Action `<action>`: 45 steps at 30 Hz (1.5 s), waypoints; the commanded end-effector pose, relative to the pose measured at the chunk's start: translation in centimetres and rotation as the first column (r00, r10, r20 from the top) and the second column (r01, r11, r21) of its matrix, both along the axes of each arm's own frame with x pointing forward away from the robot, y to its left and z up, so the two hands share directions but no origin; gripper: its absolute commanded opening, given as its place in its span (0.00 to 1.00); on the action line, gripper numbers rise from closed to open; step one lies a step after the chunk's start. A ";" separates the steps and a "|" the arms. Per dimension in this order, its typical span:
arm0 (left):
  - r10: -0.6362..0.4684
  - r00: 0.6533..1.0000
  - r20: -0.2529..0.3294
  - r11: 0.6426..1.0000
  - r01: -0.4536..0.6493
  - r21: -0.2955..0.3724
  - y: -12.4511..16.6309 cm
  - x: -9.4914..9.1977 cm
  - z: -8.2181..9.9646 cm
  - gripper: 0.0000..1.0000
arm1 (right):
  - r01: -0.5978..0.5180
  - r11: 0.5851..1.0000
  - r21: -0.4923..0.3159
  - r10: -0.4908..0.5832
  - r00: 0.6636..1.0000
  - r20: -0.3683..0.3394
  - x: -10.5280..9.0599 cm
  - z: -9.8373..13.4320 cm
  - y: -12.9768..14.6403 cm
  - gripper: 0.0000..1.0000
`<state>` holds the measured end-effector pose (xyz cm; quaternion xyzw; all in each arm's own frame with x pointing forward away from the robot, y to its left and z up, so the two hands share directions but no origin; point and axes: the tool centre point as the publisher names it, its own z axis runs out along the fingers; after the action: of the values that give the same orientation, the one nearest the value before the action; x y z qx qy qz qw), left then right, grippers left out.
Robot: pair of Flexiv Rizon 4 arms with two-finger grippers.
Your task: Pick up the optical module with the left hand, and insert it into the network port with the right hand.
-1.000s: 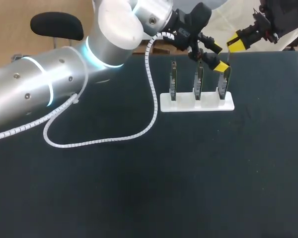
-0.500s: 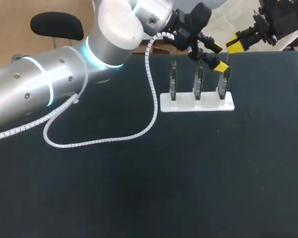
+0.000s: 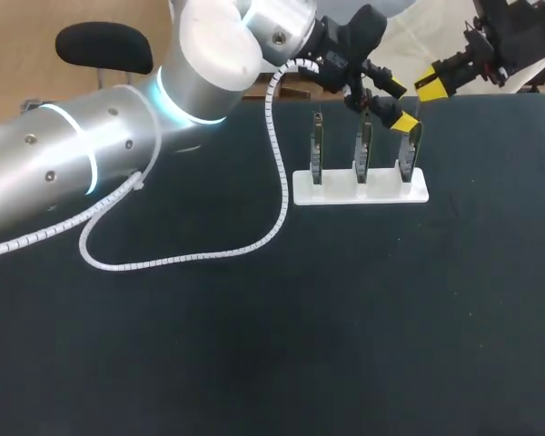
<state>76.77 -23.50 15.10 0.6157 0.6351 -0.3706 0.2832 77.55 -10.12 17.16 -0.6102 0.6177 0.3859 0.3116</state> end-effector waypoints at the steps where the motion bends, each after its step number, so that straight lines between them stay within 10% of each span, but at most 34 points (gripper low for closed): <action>1: 0.003 1.000 0.004 1.000 -0.003 -0.003 0.1 -0.2 -0.1 1.00 | 0.007 1.000 -0.003 -0.007 1.000 0.008 -0.3 0.0 0.0 0.00; 45: 0.003 1.000 0.004 1.000 -0.003 -0.003 0.1 -0.2 -0.1 1.00 | 0.056 0.998 -0.004 -0.056 0.998 -0.002 -0.3 -1.1 0.0 0.00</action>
<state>76.77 -23.50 15.10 0.6157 0.6351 -0.3706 0.2832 77.25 -10.18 16.23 -0.5932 0.6348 0.3776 0.3203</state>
